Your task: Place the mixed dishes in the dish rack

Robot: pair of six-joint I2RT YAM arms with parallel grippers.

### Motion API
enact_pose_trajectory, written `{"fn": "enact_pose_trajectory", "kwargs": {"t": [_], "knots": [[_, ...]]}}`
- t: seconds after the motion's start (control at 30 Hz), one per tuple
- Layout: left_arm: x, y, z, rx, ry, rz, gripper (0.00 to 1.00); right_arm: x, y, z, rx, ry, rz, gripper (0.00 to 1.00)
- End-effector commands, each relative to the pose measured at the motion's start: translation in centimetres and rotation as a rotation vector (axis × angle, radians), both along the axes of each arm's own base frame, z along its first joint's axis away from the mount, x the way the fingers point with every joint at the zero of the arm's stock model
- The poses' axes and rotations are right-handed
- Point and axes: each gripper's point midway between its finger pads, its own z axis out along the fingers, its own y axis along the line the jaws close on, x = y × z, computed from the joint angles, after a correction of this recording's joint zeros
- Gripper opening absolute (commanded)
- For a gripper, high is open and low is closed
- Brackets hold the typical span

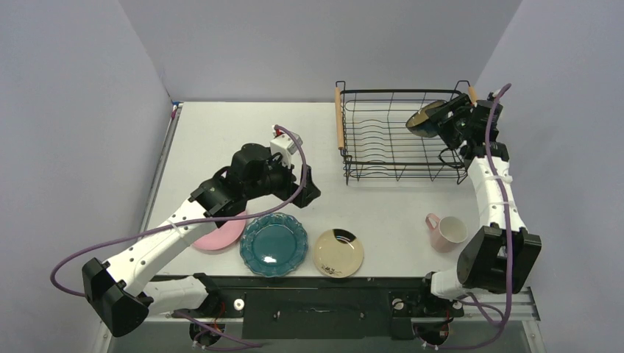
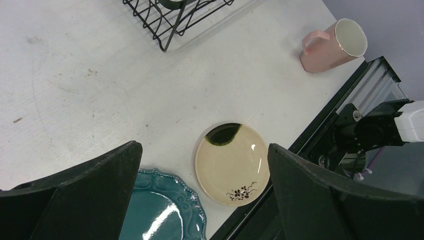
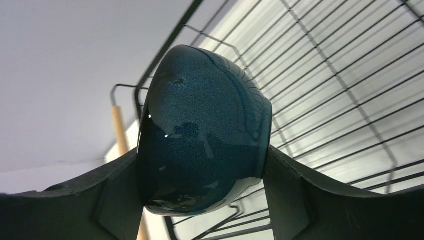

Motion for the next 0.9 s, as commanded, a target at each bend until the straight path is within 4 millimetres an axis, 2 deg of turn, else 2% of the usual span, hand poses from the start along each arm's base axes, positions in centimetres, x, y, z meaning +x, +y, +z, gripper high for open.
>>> {"fn": "enact_pose_trajectory", "kwargs": {"t": [0.0,0.03,0.07,0.1,0.13,0.17,0.2,0.23,0.27,0.57,0.87], "knots": [[-0.5,-0.6,1.3,-0.023,-0.059,-0.025,0.96,1.5,-1.7,3.1,-0.185,-0.035,0.050,0.00],[-0.6,-0.8,1.3,-0.024,-0.058,-0.030,0.96,1.6,-2.2,1.6,-0.199,0.022,0.047,0.00],[-0.8,-0.9,1.1,-0.022,-0.056,-0.037,0.96,1.9,-2.6,2.1,-0.239,0.022,0.049,0.00],[-0.9,-1.0,1.0,-0.021,-0.055,-0.041,0.96,2.1,-2.8,0.9,-0.248,0.064,0.055,0.00],[-1.1,-1.2,0.9,-0.020,-0.052,-0.050,0.96,2.3,-3.1,1.2,-0.277,0.065,0.058,0.00],[-1.2,-1.4,0.9,-0.021,-0.052,-0.053,0.96,2.4,-3.3,0.1,-0.283,0.107,0.065,0.00],[-1.4,-1.6,0.7,-0.021,-0.047,-0.060,0.96,2.5,-3.6,0.2,-0.311,0.112,0.068,0.00],[-1.5,-1.7,0.7,-0.024,-0.042,-0.064,0.96,2.6,-3.8,-0.8,-0.317,0.148,0.072,0.00],[-1.8,-2.0,0.4,-0.022,-0.037,-0.074,0.96,2.7,-4.2,-0.8,-0.343,0.156,0.070,0.00],[-2.2,-2.4,-0.3,-0.004,-0.029,-0.084,0.96,3.2,-6.6,-5.2,-0.434,0.346,0.060,0.00],[-1.9,-2.5,-1.1,0.005,-0.018,-0.075,0.96,2.2,-9.4,-7.6,-0.581,0.523,0.010,0.00]]}}
